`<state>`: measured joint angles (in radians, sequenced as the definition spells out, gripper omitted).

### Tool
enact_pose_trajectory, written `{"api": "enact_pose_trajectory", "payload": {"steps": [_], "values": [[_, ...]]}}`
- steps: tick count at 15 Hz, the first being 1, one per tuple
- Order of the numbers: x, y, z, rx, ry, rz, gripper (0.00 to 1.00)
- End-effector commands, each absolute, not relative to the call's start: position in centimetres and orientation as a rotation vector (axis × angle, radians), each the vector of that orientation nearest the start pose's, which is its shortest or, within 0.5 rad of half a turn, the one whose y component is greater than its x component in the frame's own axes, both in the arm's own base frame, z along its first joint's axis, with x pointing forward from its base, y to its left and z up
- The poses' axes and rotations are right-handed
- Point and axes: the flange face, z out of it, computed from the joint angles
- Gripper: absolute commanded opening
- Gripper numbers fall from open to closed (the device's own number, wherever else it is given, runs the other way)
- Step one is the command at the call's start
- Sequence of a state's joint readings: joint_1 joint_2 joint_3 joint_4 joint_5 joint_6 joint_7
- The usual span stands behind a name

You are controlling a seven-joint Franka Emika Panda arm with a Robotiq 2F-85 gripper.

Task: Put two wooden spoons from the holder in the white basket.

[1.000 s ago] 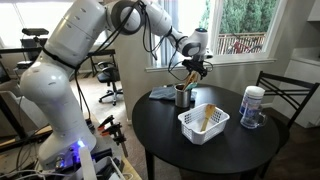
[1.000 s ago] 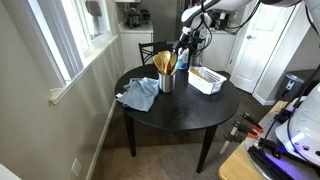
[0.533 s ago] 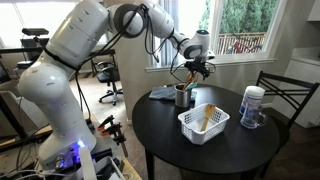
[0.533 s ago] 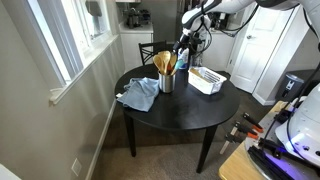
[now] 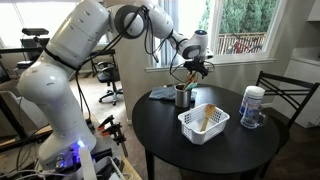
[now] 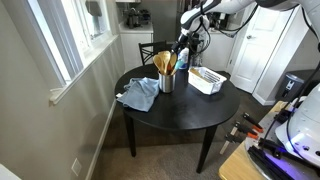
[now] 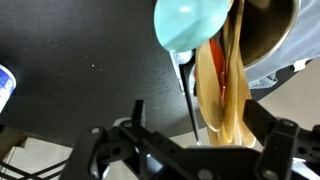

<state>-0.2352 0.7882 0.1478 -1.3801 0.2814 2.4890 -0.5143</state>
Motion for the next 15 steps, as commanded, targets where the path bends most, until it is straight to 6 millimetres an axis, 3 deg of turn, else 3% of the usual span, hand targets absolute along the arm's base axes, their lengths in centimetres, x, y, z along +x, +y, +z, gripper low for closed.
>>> {"api": "enact_pose_trajectory", "payload": {"steps": [1,8,15], "values": [[75.8,-9.2,28.1,-2.876,-0.267,-0.583,1.00],[75.9,-9.2,28.1,-2.853,-0.281,-0.579,1.00],[76.1,-6.6,27.7,-2.849,-0.105,-0.444,1.00]]}}
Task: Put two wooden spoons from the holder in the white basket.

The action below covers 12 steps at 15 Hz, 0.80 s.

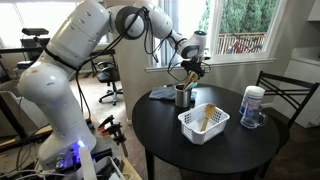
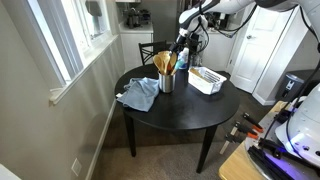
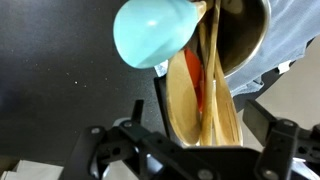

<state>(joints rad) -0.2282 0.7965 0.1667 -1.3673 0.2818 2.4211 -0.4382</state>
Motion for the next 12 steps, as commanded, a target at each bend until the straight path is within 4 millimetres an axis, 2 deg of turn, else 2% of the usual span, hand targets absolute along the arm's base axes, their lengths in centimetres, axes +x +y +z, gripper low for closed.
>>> {"api": "enact_pose_trajectory", "payload": {"steps": [1,8,12], "values": [[76.2,-6.2,27.9,-2.846,-0.104,-0.456,1.00],[76.2,-3.8,29.2,-2.863,-0.074,-0.450,1.00],[76.7,-3.7,29.2,-2.897,-0.036,-0.479,1.00]]}}
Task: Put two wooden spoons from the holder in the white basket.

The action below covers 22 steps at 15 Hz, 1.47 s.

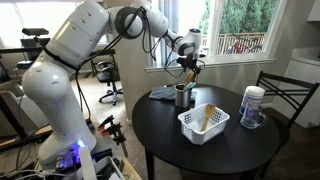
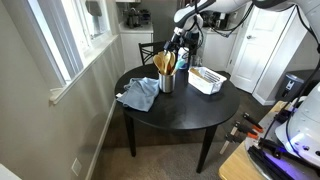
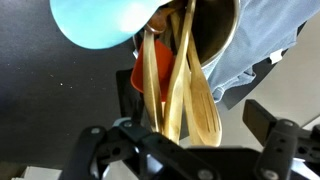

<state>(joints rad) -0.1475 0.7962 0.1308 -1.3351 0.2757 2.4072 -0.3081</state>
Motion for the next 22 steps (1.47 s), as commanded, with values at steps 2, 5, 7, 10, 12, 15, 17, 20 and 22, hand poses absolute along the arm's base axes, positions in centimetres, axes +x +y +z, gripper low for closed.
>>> {"api": "enact_pose_trajectory", "payload": {"steps": [2,5,7,10,12,15,17,20,22], "values": [[76.8,-4.2,29.2,-2.914,-0.004,-0.468,0.90],[76.9,-4.9,29.3,-2.929,0.041,-0.456,0.60],[76.9,-5.2,29.4,-2.933,0.058,-0.455,0.47],[77.0,-5.2,29.3,-2.929,0.047,-0.449,0.28],[77.1,-5.1,29.3,-2.925,0.036,-0.442,0.15],[77.2,-5.0,29.3,-2.923,0.030,-0.435,0.03],[77.2,-5.0,29.4,-2.924,0.027,-0.431,0.07],[76.9,-4.9,30.3,-2.897,-0.009,-0.411,0.08],[76.7,-4.9,31.4,-2.883,-0.032,-0.404,0.08]]}}
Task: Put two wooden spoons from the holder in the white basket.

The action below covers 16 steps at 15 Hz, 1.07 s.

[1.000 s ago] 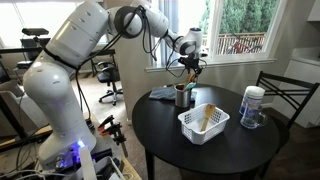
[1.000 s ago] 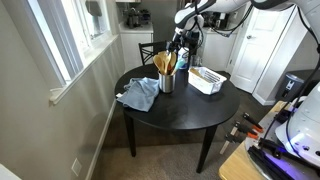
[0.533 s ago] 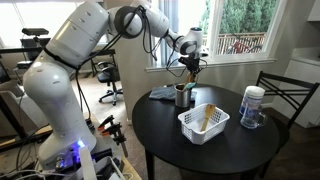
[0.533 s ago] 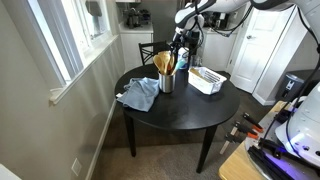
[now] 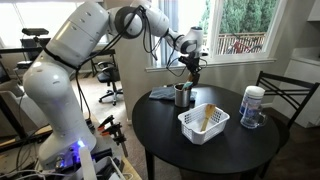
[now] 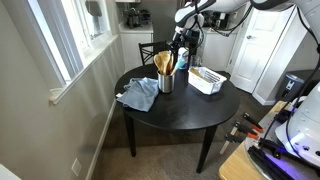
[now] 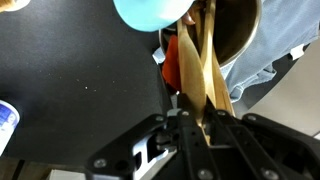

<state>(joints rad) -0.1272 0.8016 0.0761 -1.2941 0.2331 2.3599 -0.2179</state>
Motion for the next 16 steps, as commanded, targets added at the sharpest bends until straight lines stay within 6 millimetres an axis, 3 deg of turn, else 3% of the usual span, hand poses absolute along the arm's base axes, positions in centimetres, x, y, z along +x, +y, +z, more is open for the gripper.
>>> {"api": "enact_pose_trajectory", "payload": {"steps": [1,10,16], "values": [[76.7,-4.8,32.2,-2.882,-0.040,-0.405,0.07],[76.8,-4.2,44.0,-3.037,-0.117,-0.603,0.07],[76.8,-3.3,46.6,-3.108,-0.196,-0.604,0.07]]}}
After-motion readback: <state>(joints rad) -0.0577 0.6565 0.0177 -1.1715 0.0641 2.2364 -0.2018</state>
